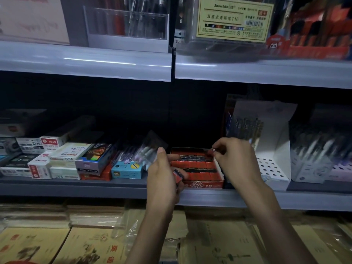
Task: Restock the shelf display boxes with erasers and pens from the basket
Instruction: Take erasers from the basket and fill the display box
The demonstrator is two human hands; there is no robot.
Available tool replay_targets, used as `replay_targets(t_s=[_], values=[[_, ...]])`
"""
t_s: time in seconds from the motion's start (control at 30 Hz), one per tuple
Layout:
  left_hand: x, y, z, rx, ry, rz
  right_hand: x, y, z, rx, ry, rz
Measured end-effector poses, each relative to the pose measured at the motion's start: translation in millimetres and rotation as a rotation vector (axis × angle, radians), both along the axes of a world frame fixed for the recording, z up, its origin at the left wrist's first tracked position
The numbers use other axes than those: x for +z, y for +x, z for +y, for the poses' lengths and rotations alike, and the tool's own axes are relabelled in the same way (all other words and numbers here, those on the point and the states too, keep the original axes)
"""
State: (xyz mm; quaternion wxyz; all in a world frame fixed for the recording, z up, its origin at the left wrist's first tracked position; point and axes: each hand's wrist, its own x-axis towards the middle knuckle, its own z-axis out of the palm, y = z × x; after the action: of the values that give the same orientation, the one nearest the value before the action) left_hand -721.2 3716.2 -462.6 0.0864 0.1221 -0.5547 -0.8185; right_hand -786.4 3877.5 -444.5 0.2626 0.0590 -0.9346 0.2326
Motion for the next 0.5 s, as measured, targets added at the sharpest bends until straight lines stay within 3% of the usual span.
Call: replay_targets(t_s=[0.3,0.5], values=[[-0.5,-2.1,-2.9,0.022,-0.01,-0.009,-6.7,-6.6,-15.3,-0.165,0.377,0.022],[-0.7,-2.0,-5.9,0.02,0.037,0.006,-10.0,0.8,-19.1,-0.066,0.418,-0.106]])
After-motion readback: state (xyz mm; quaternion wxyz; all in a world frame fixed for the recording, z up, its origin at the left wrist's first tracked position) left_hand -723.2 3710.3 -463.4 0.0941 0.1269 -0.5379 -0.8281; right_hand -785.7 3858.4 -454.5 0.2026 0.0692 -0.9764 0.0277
